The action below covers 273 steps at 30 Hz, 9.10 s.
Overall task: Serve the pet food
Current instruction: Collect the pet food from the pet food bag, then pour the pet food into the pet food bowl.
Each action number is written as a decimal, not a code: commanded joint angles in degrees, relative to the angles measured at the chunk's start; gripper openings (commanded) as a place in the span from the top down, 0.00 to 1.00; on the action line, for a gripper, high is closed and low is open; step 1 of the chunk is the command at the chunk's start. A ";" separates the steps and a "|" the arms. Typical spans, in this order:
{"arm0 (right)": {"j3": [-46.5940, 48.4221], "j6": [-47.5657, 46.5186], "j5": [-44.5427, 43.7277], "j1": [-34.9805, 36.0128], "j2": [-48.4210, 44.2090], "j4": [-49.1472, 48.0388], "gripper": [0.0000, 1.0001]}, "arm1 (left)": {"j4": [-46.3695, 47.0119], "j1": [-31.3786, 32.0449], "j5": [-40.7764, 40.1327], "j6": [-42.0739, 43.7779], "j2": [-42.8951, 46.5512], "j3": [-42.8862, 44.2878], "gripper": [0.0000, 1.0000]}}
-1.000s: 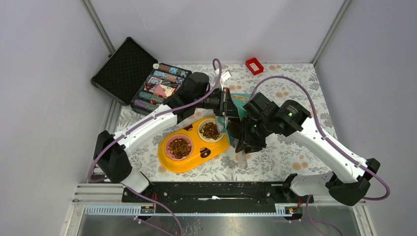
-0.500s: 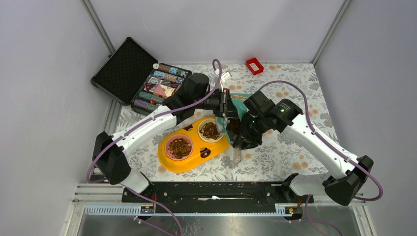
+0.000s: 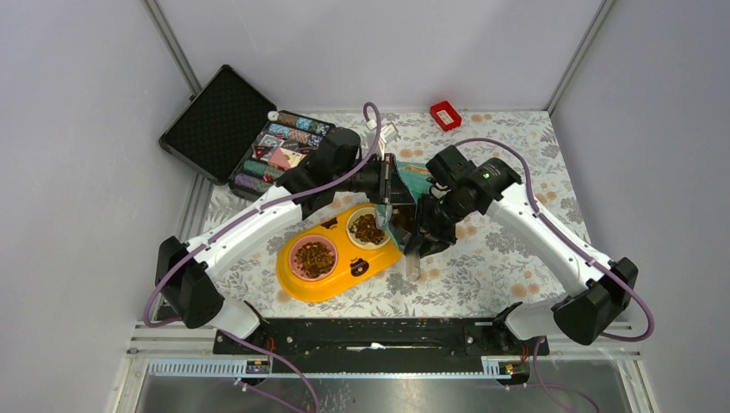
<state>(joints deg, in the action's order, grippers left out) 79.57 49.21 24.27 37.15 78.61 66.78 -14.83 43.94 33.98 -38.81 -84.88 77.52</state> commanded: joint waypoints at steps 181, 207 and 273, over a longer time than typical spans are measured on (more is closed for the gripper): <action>4.31 -40.08 -20.31 5.69 -24.48 13.25 1.00 | -1.20 4.18 1.51 -3.83 -12.55 30.12 1.00; 11.92 -37.63 -25.16 9.41 -24.41 19.06 1.00 | -2.92 1.54 1.62 -3.42 -16.80 34.17 1.00; 4.23 -41.58 -42.32 25.70 7.86 -6.65 1.00 | 4.34 -18.31 5.14 -10.93 -23.81 41.86 1.00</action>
<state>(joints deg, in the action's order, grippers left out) 79.85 10.63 -14.33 63.00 84.42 61.87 -21.58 28.80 39.05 -48.14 -111.72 118.13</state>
